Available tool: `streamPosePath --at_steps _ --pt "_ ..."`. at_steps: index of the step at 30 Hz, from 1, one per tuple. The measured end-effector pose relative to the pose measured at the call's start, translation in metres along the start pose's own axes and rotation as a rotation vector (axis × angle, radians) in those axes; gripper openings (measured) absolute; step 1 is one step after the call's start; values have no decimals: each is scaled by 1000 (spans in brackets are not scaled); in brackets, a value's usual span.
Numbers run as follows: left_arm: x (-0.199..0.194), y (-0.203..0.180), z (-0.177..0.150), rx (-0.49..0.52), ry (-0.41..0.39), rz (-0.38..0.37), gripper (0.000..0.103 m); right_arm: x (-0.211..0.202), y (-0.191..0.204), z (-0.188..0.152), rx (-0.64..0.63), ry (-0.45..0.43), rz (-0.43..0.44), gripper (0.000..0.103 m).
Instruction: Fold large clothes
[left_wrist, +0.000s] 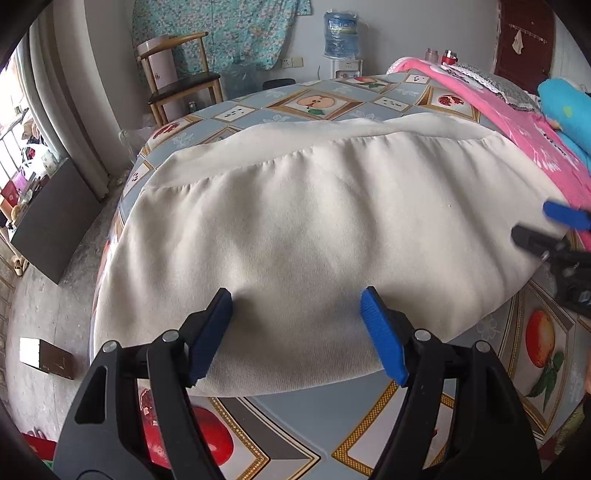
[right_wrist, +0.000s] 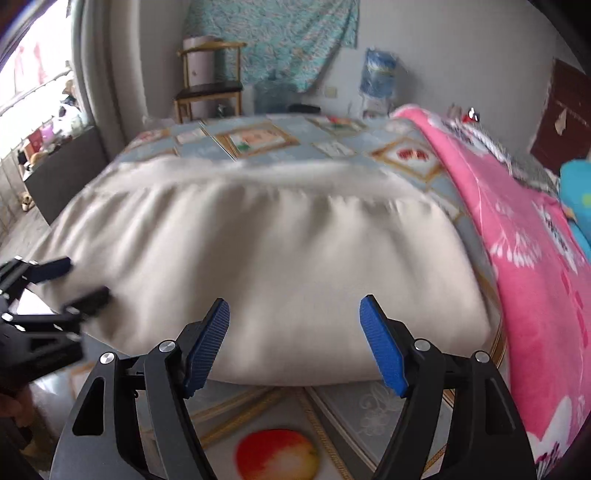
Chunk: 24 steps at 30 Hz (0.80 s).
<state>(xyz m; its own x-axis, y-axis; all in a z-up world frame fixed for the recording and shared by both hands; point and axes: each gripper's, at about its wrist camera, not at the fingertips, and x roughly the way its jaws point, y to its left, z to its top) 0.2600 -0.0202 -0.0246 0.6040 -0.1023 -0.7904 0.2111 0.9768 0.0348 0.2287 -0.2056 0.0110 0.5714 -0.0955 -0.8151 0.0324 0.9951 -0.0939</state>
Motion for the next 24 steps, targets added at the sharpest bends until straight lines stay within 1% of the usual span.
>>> streamPosePath --at_steps 1,3,4,7,9,11,13,14,15,16,18,21,23,24 --pt "0 0 0 -3 -1 -2 69 6 0 -5 -12 -19 5 75" --pt "0 -1 0 -1 -4 5 70 6 8 -10 -72 -48 -39 75" --pt "0 -2 0 3 -4 11 70 6 10 -9 -76 -52 -52 76" --pt "-5 -1 4 6 1 27 70 8 6 -8 -47 -50 -27 77" --pt "-15 3 7 5 -16 63 70 8 5 -9 -50 -56 -25 77" --pt "-23 8 8 4 -25 82 70 8 5 -9 -54 -61 -29 77" --pt "-22 15 6 -5 -8 109 70 8 4 -9 -51 -58 -26 77" --pt "-18 20 4 -18 13 110 71 8 4 -7 -51 -52 -25 77" --pt "-13 23 1 -34 32 102 74 6 5 -6 -51 -43 -25 77" --pt "-9 27 -1 -55 44 93 76 4 4 -5 -49 -39 -19 77" --pt "-7 29 -3 -62 33 90 77 -9 -2 0 -32 -61 -2 77" --pt "-5 27 -4 -53 31 103 78 -29 -17 3 11 -110 -28 77" --pt "-5 27 -4 -57 30 100 78 -30 -32 3 49 -111 -55 77" --pt "-5 28 -4 -63 30 95 78 -26 -37 1 62 -96 -65 77"
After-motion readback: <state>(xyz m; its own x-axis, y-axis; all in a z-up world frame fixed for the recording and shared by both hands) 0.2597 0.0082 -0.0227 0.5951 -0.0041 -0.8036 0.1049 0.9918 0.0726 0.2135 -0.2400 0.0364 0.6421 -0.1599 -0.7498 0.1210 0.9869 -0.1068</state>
